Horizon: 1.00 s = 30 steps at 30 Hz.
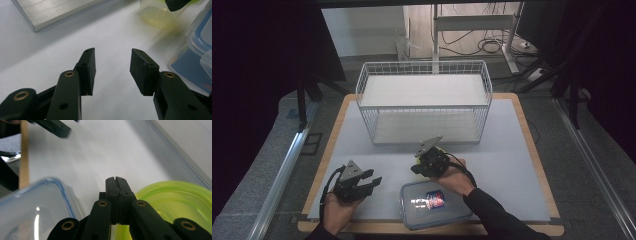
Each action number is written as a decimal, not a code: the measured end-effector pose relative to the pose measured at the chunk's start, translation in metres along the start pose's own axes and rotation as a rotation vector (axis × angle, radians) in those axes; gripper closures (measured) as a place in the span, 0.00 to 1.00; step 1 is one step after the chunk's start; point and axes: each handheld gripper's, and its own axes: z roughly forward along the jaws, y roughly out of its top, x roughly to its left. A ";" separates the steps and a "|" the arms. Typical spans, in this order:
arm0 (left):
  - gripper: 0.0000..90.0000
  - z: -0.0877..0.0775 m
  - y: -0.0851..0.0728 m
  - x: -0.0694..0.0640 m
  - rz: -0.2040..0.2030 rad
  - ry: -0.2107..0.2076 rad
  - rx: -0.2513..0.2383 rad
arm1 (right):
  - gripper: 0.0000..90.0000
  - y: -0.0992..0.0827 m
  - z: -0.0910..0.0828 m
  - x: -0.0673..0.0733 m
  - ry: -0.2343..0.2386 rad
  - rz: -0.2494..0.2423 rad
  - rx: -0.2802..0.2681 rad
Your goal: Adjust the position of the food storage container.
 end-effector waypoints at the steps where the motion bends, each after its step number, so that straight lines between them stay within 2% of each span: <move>1: 0.62 0.000 0.000 0.000 -0.001 0.000 -0.001 | 0.99 -0.002 -0.001 -0.001 -0.009 0.004 0.006; 5: 0.62 0.000 0.000 0.000 0.001 -0.001 -0.001 | 0.98 -0.007 -0.006 -0.007 -0.013 0.030 -0.014; 9: 0.62 0.000 0.000 0.000 0.002 -0.002 0.000 | 0.98 0.000 -0.011 -0.018 -0.011 0.065 -0.060; 14: 0.62 0.000 0.000 0.001 -0.002 -0.002 -0.003 | 0.98 0.005 0.000 -0.026 -0.034 0.041 -0.008; 16: 0.62 0.000 0.000 0.001 -0.002 -0.003 -0.003 | 0.98 0.003 0.001 -0.027 -0.030 0.043 -0.007; 25: 0.62 0.001 0.000 0.001 0.002 -0.005 0.002 | 0.99 -0.009 -0.013 -0.034 -0.072 0.063 -0.001; 30: 0.62 0.002 0.000 0.001 -0.002 -0.006 0.002 | 0.99 -0.023 -0.027 -0.040 -0.099 0.085 0.000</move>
